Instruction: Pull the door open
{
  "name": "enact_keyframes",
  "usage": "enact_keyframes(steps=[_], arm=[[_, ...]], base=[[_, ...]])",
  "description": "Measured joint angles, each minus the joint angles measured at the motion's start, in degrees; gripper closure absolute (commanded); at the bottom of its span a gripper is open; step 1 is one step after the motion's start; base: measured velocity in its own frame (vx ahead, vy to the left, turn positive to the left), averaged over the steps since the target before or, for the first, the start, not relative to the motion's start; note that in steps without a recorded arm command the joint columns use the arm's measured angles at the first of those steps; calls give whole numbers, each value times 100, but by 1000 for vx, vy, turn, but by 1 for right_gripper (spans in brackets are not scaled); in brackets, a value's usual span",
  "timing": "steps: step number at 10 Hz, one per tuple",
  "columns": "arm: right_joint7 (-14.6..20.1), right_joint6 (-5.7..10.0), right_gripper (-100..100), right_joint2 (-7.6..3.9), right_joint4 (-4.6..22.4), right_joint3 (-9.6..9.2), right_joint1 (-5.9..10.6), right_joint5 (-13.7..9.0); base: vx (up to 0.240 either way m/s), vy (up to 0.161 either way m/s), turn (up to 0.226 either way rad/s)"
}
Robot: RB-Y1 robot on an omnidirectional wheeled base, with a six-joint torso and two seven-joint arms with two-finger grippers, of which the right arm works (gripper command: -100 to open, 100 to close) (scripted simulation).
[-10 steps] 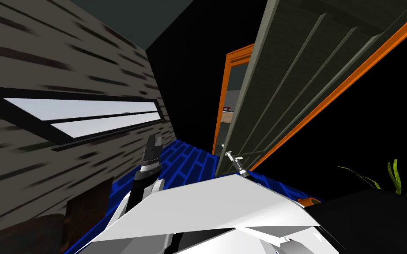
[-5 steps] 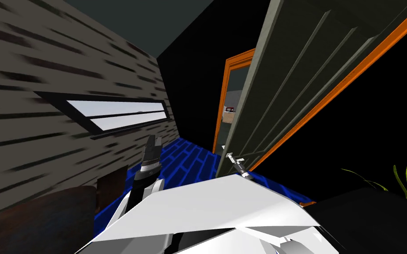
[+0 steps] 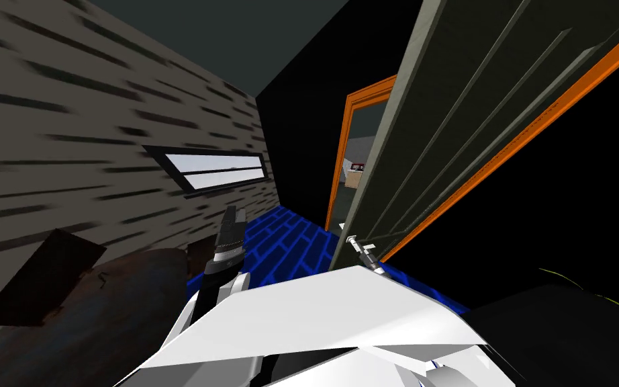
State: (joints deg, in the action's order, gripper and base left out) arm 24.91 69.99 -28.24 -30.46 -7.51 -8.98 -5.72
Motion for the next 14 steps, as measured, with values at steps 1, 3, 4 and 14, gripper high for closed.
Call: enact_keyframes(steps=[1, 3, 4, 14], arm=[[10, 67, 100, -6, 34, -20, -24, 0], [44, 273, 100, -41, 169, -47, -56, -7], [62, 340, 100, -65, 178, -55, -105, -13], [-8, -128, 100, 90, 214, -95, 446, 134]], base=[[-213, -91, 189], [-216, -56, 167], [-92, -24, 21], [-199, -67, 91]])
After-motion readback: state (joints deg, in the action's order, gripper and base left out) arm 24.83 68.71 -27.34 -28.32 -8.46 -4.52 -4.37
